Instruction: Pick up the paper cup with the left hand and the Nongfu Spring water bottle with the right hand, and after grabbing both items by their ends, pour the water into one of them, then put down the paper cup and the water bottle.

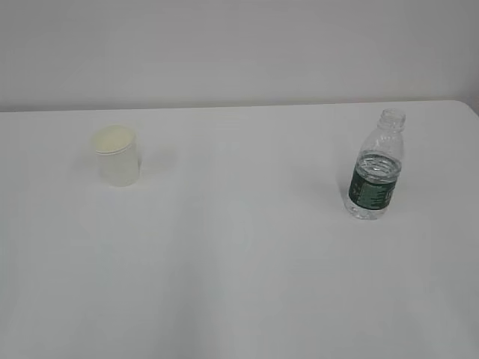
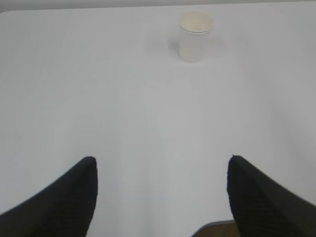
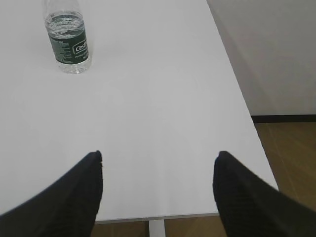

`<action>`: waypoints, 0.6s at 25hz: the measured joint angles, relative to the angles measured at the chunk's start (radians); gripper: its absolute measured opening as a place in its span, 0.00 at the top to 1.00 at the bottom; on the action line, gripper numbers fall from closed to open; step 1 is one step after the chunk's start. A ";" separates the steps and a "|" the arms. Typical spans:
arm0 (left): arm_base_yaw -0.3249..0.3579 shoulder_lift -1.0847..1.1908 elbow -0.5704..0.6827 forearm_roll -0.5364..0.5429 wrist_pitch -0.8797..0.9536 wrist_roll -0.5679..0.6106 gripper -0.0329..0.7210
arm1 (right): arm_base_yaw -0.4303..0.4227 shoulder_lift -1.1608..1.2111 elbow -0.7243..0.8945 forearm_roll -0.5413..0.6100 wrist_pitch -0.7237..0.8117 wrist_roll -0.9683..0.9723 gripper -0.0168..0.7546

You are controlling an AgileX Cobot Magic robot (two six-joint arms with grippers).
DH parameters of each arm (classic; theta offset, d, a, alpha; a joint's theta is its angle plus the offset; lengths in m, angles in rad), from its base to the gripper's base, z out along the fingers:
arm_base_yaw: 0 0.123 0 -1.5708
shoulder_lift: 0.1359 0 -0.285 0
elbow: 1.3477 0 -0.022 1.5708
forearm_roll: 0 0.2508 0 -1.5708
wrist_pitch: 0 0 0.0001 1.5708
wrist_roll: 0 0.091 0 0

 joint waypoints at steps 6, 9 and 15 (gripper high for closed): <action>0.000 0.000 0.000 0.000 0.000 0.000 0.18 | 0.000 0.000 -0.002 -0.002 -0.006 0.000 0.29; 0.000 0.000 0.000 0.000 0.000 0.000 0.18 | 0.000 0.000 -0.005 -0.004 -0.018 0.000 0.29; 0.000 0.000 0.000 0.000 0.000 0.000 0.18 | 0.000 0.000 -0.019 -0.004 -0.079 0.000 0.29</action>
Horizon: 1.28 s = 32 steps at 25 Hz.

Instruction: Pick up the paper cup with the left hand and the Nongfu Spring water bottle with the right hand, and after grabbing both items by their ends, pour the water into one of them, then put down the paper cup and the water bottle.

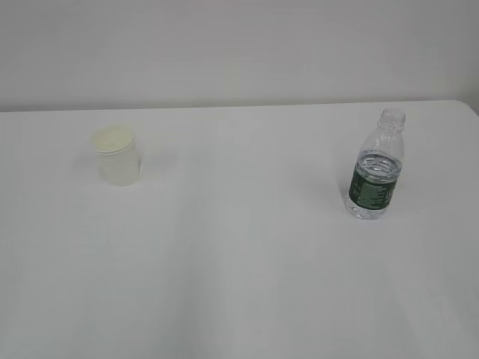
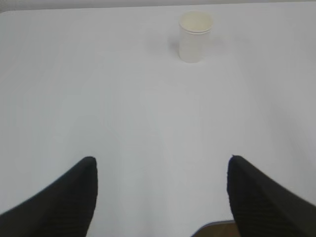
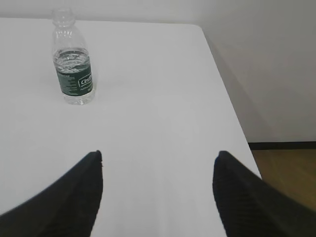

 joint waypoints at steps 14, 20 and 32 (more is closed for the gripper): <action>0.000 0.066 -0.052 0.030 -0.072 0.000 0.18 | 0.000 0.016 -0.002 0.028 -0.047 0.000 0.29; 0.000 0.147 -0.052 0.033 -0.196 0.000 0.18 | 0.000 0.075 -0.002 0.030 -0.127 -0.006 0.29; 0.000 0.254 -0.052 0.061 -0.370 0.002 0.18 | 0.000 0.192 -0.002 0.030 -0.276 -0.021 0.29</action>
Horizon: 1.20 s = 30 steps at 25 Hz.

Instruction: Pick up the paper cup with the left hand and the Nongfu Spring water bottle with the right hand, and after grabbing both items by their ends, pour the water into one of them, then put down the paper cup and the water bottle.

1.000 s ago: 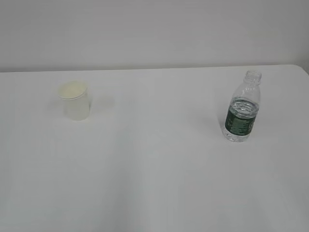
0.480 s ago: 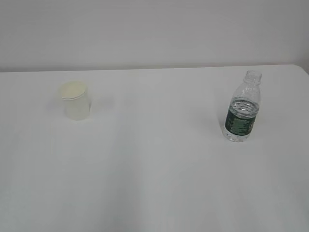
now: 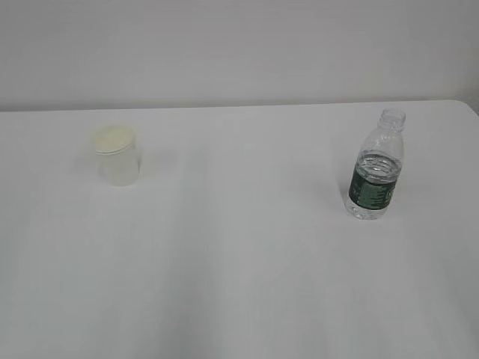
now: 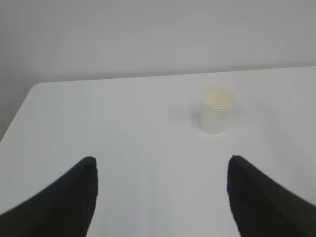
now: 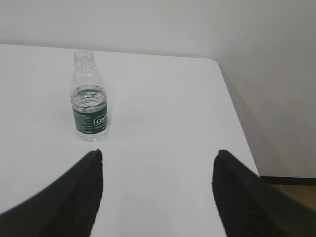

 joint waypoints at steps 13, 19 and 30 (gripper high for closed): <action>0.000 0.124 0.000 0.018 -0.140 0.002 0.18 | 0.000 0.198 0.000 0.000 -0.195 -0.012 0.29; 0.000 0.200 0.000 0.018 -0.211 0.002 0.18 | 0.000 0.266 0.000 0.000 -0.273 -0.012 0.29; 0.000 0.343 0.000 0.018 -0.355 0.002 0.18 | 0.000 0.392 0.000 0.000 -0.394 -0.012 0.29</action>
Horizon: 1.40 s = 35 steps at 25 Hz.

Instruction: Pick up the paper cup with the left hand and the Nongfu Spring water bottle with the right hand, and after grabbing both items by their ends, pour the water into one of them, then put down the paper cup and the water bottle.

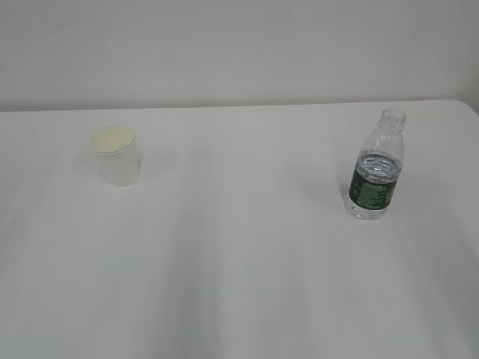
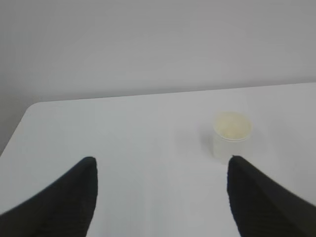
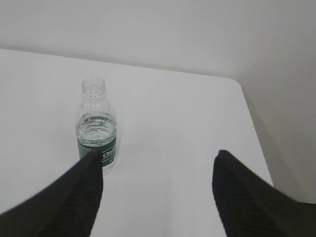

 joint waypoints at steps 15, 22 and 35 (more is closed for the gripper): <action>0.000 0.325 0.000 -0.023 -0.196 0.000 0.18 | 0.000 0.136 0.000 -0.006 -0.140 -0.007 0.29; 0.000 0.486 0.000 -0.056 -0.273 0.000 0.18 | 0.000 0.259 0.000 -0.004 -0.248 -0.007 0.29; 0.000 0.523 0.074 -0.003 -0.488 0.000 0.22 | 0.000 0.460 0.027 -0.004 -0.494 -0.007 0.29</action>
